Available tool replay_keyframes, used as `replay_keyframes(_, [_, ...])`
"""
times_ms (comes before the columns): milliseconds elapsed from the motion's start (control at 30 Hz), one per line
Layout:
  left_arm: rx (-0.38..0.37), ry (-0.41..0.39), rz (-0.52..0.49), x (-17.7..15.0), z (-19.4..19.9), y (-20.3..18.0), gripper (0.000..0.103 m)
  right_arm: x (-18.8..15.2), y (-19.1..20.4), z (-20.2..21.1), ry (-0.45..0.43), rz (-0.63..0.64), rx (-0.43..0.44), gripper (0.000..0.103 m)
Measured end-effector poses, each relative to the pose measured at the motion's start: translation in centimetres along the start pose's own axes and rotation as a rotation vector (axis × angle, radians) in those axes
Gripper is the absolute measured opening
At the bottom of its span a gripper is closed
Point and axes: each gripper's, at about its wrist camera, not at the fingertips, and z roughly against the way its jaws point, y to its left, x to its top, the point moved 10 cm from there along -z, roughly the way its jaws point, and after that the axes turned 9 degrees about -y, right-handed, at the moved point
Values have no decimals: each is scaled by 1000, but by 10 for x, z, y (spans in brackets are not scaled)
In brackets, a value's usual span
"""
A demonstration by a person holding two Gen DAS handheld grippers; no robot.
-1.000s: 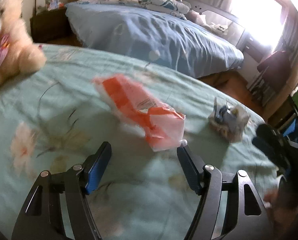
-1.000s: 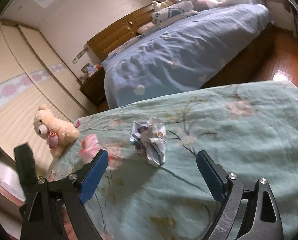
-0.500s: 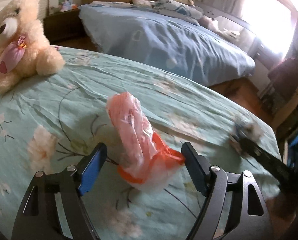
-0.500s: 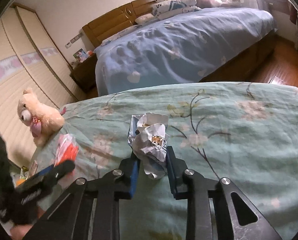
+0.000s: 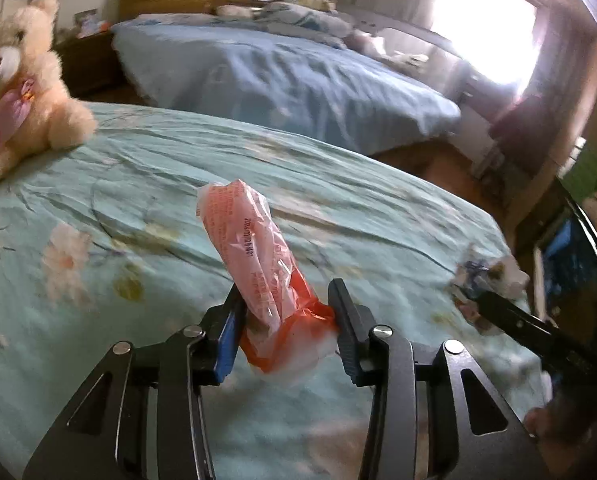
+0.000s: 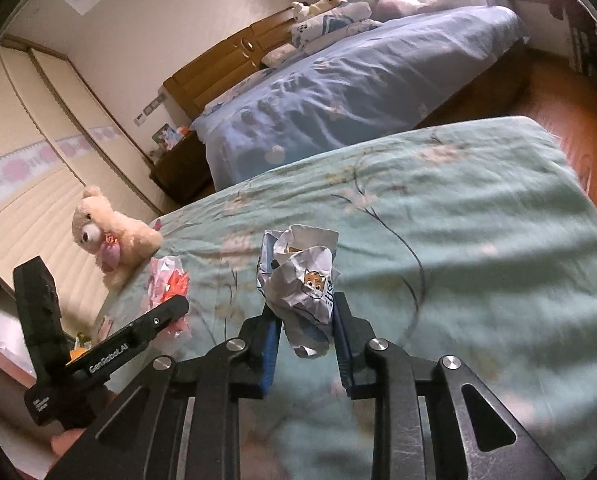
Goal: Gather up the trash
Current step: 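Carry the plastic bag and crumpled paper over the bin with both grippers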
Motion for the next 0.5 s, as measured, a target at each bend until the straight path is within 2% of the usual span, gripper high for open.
replay_keyframes(233, [-110, 19, -63, -29, 32, -50, 36, -17, -16, 40, -31, -31, -38, 25])
replay_keyframes(500, [-180, 29, -155, -52, 55, -97, 36, -34, -38, 81, -63, -78, -80, 25])
